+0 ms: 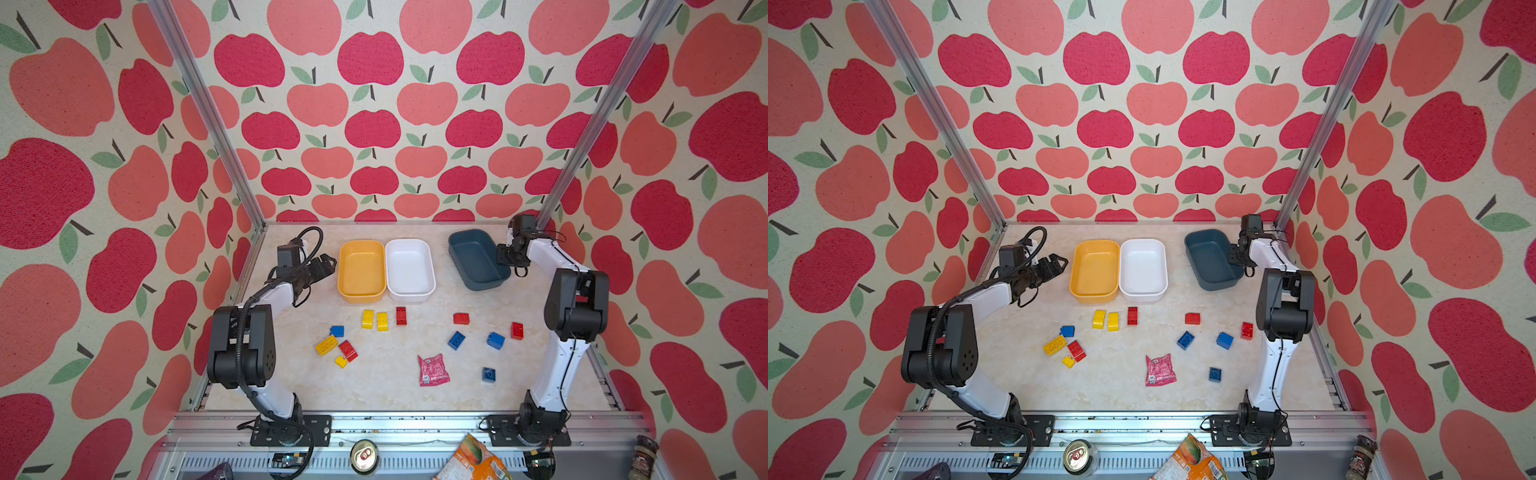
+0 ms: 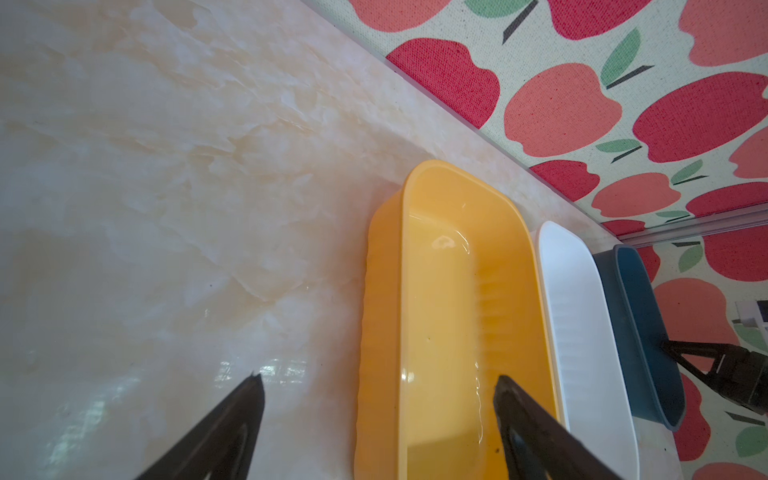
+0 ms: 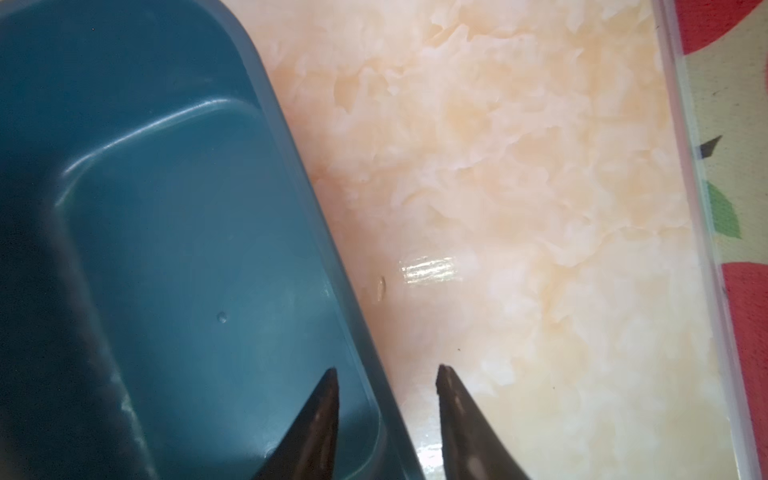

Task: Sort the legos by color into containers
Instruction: 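Grasp the teal bin rim with the right gripper and drag it toward the white bin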

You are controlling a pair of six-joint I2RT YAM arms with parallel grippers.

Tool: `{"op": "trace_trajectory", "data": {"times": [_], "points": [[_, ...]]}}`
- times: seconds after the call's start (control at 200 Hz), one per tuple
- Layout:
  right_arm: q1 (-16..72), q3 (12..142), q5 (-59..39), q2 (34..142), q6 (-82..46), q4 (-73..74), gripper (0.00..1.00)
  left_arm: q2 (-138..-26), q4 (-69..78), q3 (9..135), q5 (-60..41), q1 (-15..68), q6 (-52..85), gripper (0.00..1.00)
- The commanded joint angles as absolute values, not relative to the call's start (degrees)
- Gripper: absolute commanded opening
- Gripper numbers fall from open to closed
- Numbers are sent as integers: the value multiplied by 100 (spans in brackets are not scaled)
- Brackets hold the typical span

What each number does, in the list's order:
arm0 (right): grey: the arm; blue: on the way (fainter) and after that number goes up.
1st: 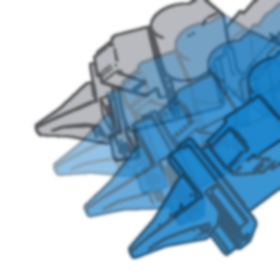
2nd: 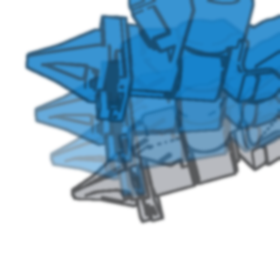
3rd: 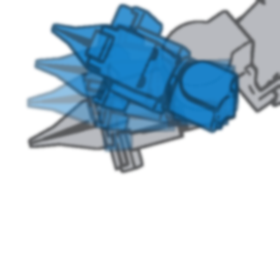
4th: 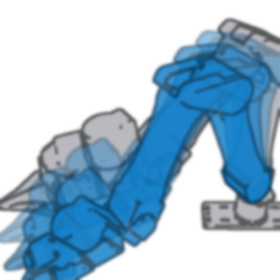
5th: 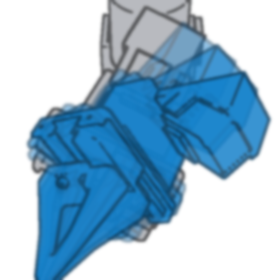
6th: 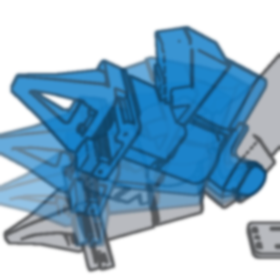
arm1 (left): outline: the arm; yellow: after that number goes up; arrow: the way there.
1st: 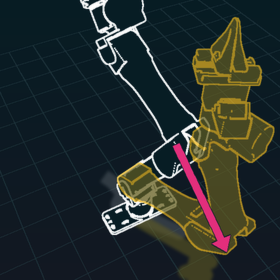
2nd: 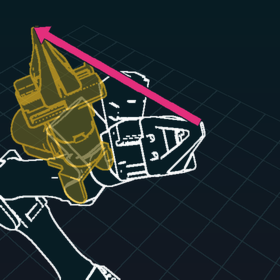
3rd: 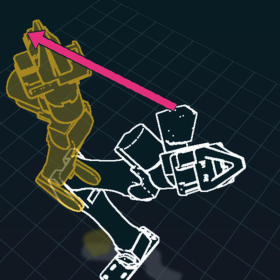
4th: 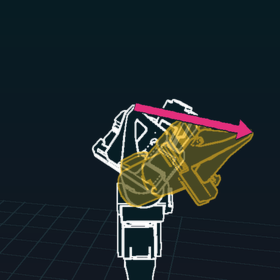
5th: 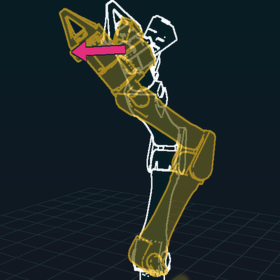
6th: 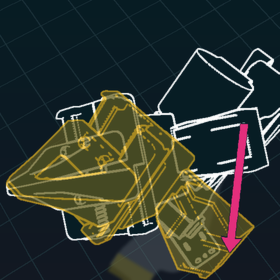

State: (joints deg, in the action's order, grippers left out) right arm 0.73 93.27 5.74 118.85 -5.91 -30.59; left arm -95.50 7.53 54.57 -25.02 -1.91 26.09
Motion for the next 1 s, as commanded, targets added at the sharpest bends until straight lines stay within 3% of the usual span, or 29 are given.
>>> {"op": "trace_trajectory", "data": {"times": [0.0,0.605,0.995], "points": [[75,9495,382,12040,-545,-3190,36,-9438,826,5366,-2620,-233,2570,89],[335,8850,483,11636,-310,-3116,2,-9409,922,5257,-2698,-264,2583,90],[714,8478,317,11295,218,-3172,0,-9416,931,5253,-2769,-281,2574,90]]}}
